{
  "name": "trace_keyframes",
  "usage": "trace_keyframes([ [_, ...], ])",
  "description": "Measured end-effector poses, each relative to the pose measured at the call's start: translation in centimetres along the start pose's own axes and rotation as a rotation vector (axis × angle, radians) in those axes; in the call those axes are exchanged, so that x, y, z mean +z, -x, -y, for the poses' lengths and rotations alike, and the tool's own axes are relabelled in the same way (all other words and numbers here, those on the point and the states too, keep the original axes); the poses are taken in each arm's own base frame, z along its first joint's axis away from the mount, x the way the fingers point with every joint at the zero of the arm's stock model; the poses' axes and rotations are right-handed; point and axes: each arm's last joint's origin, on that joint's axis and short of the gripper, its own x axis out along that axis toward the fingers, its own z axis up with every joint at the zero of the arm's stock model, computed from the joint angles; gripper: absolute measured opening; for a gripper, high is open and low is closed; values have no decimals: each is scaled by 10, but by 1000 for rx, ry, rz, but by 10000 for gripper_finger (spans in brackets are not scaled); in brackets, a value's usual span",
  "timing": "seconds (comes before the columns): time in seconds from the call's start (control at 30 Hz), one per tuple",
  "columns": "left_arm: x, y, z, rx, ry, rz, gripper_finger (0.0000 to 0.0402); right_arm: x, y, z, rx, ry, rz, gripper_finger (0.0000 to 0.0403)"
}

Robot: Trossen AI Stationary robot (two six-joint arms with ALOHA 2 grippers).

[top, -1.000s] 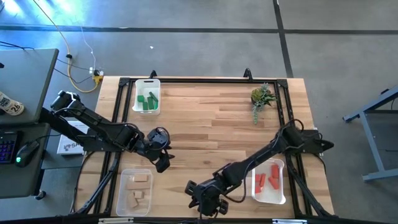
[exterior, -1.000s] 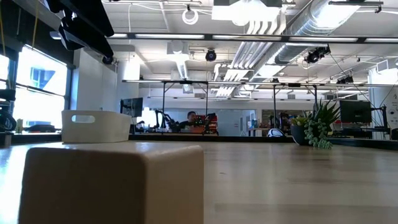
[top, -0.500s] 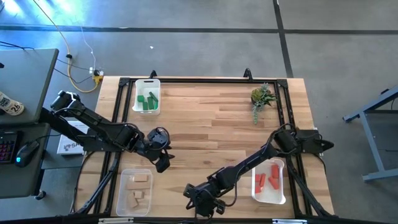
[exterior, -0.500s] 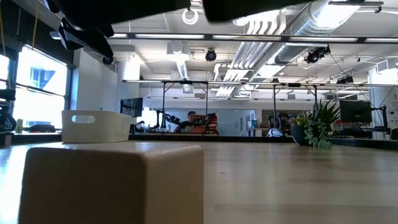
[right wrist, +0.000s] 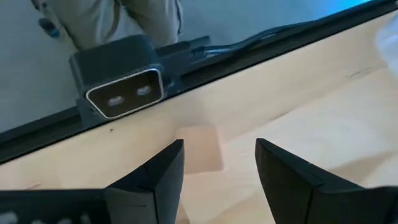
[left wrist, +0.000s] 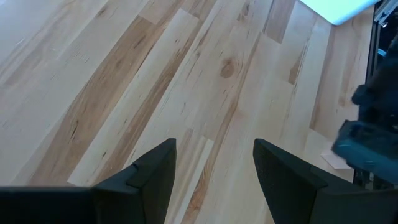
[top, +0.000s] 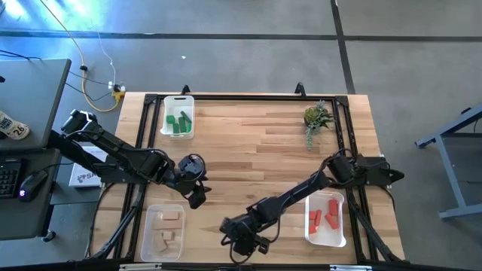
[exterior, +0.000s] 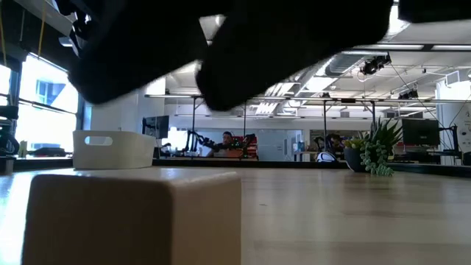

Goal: Sort & place blocks by color
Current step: Put the brown block into the transparent bin

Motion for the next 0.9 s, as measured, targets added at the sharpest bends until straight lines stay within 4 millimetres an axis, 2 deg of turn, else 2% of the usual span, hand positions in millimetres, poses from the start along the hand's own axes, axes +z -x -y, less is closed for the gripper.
trace_keyframes([
  [0.3, 0, 0, 0, 3, -2, 3, 202, -11, -17, -2, 20, -11, -37, 184],
  [0.6, 0, 0, 0, 13, -2, 14, 202, -11, -18, -2, 20, -11, -37, 184],
  [0.8, 0, 0, 0, 13, -2, 14, 202, -19, -29, -3, 30, -19, -58, 182],
  [0.9, 0, 0, 0, 14, -2, 13, 202, -19, -31, -4, 24, -31, -56, 167],
])
